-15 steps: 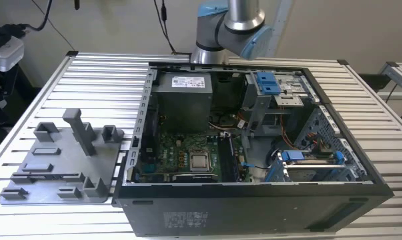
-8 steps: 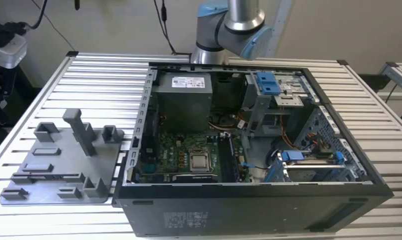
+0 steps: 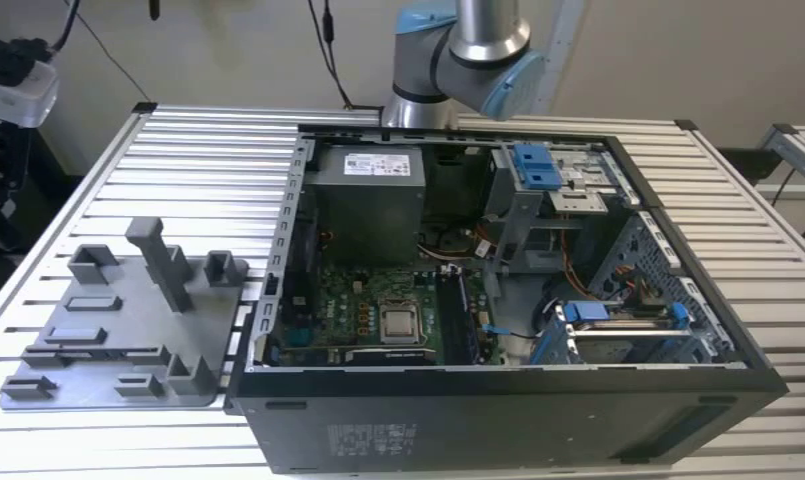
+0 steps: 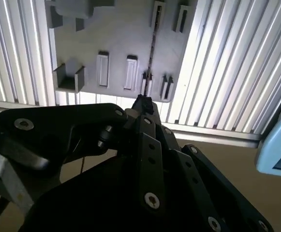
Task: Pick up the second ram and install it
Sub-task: 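Pick up the second ram and move it above second insertion slot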
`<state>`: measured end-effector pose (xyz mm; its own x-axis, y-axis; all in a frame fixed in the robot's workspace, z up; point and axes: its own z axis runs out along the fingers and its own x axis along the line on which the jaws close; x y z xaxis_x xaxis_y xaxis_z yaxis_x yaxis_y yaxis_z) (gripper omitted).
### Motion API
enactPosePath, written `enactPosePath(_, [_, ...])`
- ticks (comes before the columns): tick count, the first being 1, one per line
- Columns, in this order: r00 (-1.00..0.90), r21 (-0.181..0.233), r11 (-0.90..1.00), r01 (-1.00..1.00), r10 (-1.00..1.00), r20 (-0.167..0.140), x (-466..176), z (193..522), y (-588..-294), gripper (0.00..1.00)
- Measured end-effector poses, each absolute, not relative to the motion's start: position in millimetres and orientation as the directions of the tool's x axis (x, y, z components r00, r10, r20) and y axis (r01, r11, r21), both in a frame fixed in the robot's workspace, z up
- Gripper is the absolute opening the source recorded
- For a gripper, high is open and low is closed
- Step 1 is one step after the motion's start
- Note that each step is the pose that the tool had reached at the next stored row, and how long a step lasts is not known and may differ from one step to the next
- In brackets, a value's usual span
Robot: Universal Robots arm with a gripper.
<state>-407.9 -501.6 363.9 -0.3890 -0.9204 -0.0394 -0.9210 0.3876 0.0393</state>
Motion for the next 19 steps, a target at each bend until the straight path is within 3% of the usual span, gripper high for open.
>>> enactPosePath(19, [-0.181, 0.026, 0.180, -0.983, -0.982, -0.045, -407.8, 362.5, -502.0, 0.11])
